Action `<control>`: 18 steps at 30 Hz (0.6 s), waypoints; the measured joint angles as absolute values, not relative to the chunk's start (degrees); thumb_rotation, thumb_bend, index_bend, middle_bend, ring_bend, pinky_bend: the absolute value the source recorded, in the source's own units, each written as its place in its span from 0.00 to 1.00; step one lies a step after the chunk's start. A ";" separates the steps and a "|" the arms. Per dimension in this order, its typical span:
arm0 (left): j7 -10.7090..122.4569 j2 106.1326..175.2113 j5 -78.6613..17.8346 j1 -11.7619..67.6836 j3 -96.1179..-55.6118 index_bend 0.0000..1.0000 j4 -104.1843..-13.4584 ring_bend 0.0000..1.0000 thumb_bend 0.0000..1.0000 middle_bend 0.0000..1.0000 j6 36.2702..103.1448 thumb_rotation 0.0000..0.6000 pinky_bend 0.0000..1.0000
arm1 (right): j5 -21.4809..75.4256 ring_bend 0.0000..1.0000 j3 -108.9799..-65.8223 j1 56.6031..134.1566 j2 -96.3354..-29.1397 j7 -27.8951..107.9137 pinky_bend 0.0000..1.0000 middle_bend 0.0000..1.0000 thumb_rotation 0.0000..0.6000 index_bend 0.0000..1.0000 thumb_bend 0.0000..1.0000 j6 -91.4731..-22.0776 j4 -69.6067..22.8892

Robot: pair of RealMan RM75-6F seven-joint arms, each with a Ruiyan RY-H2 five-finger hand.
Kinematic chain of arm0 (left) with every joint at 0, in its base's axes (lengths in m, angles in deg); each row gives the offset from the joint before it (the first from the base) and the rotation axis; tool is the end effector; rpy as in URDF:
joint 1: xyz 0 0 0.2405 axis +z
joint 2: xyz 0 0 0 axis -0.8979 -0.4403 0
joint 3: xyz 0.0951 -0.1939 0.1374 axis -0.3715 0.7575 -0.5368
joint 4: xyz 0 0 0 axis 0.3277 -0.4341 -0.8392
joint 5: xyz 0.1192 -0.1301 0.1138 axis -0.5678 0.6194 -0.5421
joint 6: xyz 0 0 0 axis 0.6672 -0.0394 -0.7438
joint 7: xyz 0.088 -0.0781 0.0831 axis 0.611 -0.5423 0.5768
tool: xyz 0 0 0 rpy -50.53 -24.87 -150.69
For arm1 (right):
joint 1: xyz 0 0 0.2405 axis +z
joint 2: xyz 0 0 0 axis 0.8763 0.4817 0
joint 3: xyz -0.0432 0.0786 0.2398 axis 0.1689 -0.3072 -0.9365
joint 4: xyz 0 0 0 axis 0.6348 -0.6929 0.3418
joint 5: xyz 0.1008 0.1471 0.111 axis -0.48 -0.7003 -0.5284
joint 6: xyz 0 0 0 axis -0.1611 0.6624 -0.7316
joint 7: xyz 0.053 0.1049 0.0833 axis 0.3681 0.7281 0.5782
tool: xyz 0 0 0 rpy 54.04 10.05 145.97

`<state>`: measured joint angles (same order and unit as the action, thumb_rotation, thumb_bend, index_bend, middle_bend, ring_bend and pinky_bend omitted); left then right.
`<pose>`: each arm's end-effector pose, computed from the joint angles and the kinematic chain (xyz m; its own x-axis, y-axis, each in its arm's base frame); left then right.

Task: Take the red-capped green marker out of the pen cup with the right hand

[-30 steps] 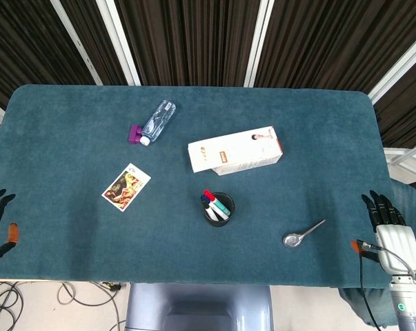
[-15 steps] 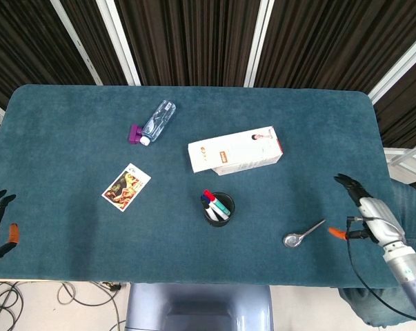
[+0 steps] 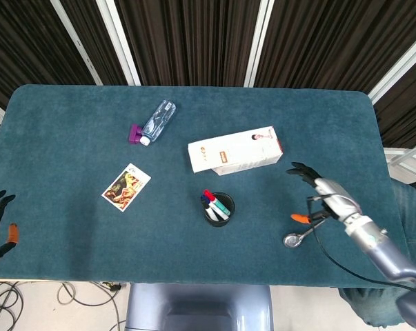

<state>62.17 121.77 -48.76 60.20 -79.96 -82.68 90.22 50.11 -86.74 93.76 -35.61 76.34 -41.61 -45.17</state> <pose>-0.3137 0.1773 0.1596 0.4244 0.0115 0.9054 0.8990 0.1138 -0.4229 -0.2092 -0.3202 0.1353 -0.0111 -0.4603 0.8877 -0.9749 -0.1926 -0.1120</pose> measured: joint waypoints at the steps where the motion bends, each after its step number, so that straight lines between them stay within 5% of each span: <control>1: 62.12 121.74 -48.67 60.20 -79.94 0.15 -82.71 0.09 0.54 0.09 90.17 1.00 0.09 | 48.52 0.00 -87.20 94.76 -36.68 73.06 0.18 0.00 1.00 0.22 0.32 -40.83 -45.43; 10: 61.85 121.56 -48.11 60.10 -79.86 0.15 -82.97 0.09 0.53 0.09 89.69 1.00 0.09 | 33.52 0.00 -89.50 101.40 -49.56 49.99 0.18 0.00 1.00 0.29 0.34 -38.89 -46.23; 18: 61.78 121.52 -47.68 60.01 -79.80 0.15 -83.11 0.09 0.54 0.09 89.34 1.00 0.09 | 25.80 0.00 -90.99 105.38 -56.36 43.92 0.18 0.00 1.00 0.32 0.39 -38.64 -46.29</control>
